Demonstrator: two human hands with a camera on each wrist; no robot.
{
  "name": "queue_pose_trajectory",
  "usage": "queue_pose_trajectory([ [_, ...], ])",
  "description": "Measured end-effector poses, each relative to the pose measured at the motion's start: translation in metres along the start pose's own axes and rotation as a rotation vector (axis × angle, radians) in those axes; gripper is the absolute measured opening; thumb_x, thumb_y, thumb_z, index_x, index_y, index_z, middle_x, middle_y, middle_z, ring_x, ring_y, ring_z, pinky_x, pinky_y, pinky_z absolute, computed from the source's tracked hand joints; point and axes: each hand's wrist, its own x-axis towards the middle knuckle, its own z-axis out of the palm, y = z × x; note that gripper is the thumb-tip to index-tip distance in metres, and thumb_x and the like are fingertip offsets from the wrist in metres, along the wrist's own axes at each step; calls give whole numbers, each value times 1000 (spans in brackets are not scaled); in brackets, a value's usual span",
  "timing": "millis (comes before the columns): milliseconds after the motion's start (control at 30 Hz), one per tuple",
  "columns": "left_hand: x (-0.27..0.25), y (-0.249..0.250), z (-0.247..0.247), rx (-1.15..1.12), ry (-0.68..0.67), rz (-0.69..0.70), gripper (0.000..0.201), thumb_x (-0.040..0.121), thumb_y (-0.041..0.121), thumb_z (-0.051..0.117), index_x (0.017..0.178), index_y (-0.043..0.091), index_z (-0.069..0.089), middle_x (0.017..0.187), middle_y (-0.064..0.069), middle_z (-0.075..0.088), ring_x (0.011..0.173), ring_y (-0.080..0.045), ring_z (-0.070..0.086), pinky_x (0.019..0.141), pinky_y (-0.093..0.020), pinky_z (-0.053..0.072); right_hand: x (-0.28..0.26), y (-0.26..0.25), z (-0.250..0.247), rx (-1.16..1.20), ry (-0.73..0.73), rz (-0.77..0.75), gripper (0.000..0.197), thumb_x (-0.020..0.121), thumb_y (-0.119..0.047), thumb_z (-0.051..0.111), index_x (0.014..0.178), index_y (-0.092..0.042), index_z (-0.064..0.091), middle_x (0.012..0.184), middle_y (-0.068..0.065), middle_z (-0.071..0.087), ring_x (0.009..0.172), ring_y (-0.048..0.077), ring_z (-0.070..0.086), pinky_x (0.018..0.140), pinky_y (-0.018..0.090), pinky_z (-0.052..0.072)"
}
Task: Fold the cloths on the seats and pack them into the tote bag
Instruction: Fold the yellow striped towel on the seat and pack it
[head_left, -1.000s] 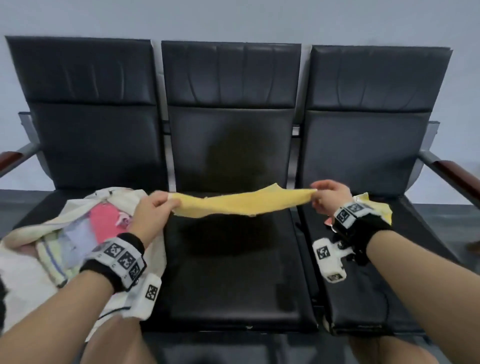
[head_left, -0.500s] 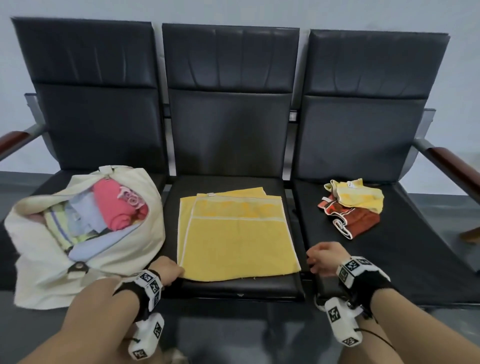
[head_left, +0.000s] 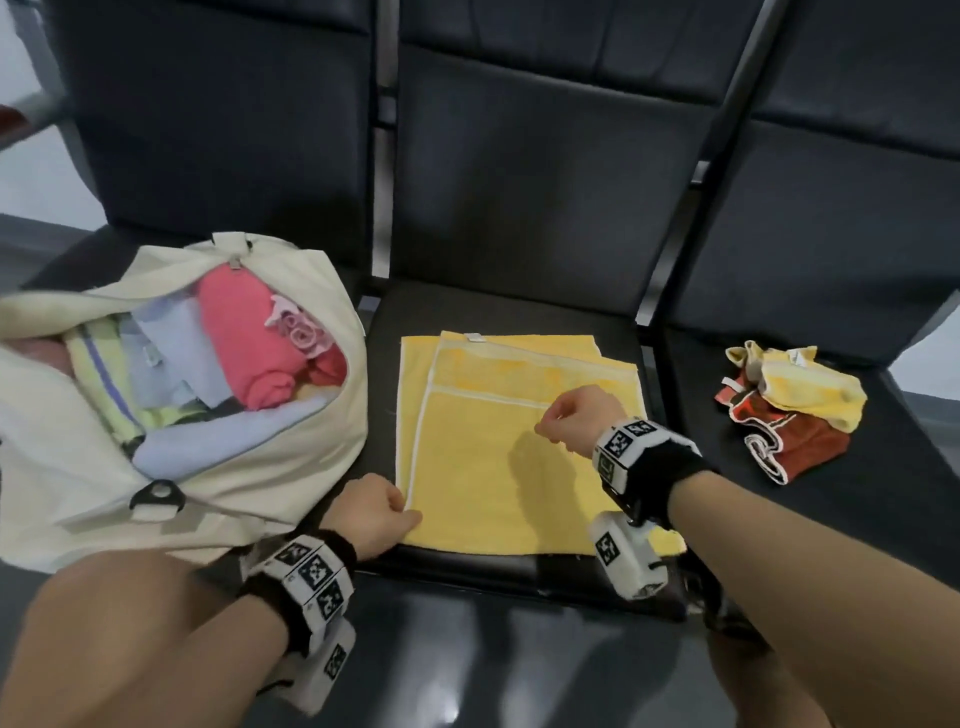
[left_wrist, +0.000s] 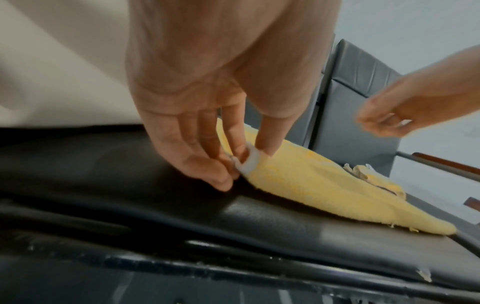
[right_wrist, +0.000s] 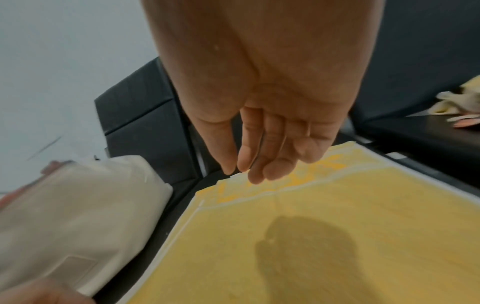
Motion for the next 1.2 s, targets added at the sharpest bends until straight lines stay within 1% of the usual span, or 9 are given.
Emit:
queue_pose_trajectory([
  [67, 3, -1, -4, 7, -4, 30, 38, 82, 31, 71, 57, 20, 45, 55, 2, 46, 55, -18, 52, 64, -40, 53, 29, -29, 12, -54, 17, -34, 15, 87, -27, 71, 82, -13, 70, 80, 3, 68, 69, 15, 58, 59, 24, 45],
  [167, 11, 1, -8, 200, -73, 101, 22, 87, 36, 66, 79, 16, 61, 85, 1, 60, 85, -18, 61, 81, -32, 52, 76, -65, 35, -80, 75, -26, 22, 86, -29, 71, 87, -7, 72, 87, 10, 73, 74, 20, 62, 68, 30, 54],
  [233, 17, 4, -10, 284, -104, 136, 21, 88, 35, 62, 83, 15, 57, 87, 0, 58, 90, -23, 64, 82, -34, 53, 108, -84, 53, -77, 99, -16, 35, 87, -33, 68, 99, 0, 71, 93, 15, 73, 78, 25, 66, 77, 37, 58],
  [333, 18, 7, -9, 361, -137, 198, 20, 94, 31, 56, 87, 16, 45, 90, -3, 50, 96, -26, 62, 77, -31, 48, 145, -109, 81, -128, 113, 15, 48, 88, -46, 64, 105, -2, 67, 89, 10, 66, 79, 28, 64, 68, 34, 54],
  [433, 16, 7, -10, 373, -130, 229, 24, 98, 28, 51, 83, 16, 37, 105, -7, 54, 102, -26, 60, 73, -30, 38, 168, -115, 103, -192, 131, 58, 35, 89, -43, 62, 92, -9, 55, 83, 7, 60, 71, 27, 59, 67, 33, 50],
  [633, 21, 5, -20, 321, -211, 196, 34, 95, 22, 52, 69, 17, 31, 74, 1, 35, 96, -29, 62, 67, -30, 37, 186, -113, 111, -164, 179, 29, 23, 91, -21, 55, 105, -7, 65, 102, 12, 67, 77, 28, 59, 67, 31, 49],
  [833, 22, 2, -32, 328, -165, 177, 35, 91, 21, 53, 67, 15, 28, 71, 1, 32, 91, -27, 61, 65, -30, 36, 178, -137, 109, -10, 308, -174, 15, 93, -30, 59, 90, -16, 62, 82, 1, 61, 79, 23, 62, 69, 34, 54],
  [1067, 21, -2, -31, 312, -130, 152, 31, 87, 20, 55, 67, 15, 32, 70, 2, 36, 70, -18, 44, 63, -28, 36, 165, -161, 133, -236, 119, -172, 46, 85, -53, 62, 103, -11, 60, 91, 5, 60, 80, 25, 62, 69, 34, 55],
  [1200, 22, -1, -28, 323, -106, 161, 33, 87, 21, 55, 67, 15, 29, 69, 2, 33, 71, -18, 42, 64, -28, 35, 156, -167, 140, -398, 17, -186, 24, 95, -25, 50, 102, -2, 57, 90, 10, 51, 81, 30, 58, 69, 34, 48],
])
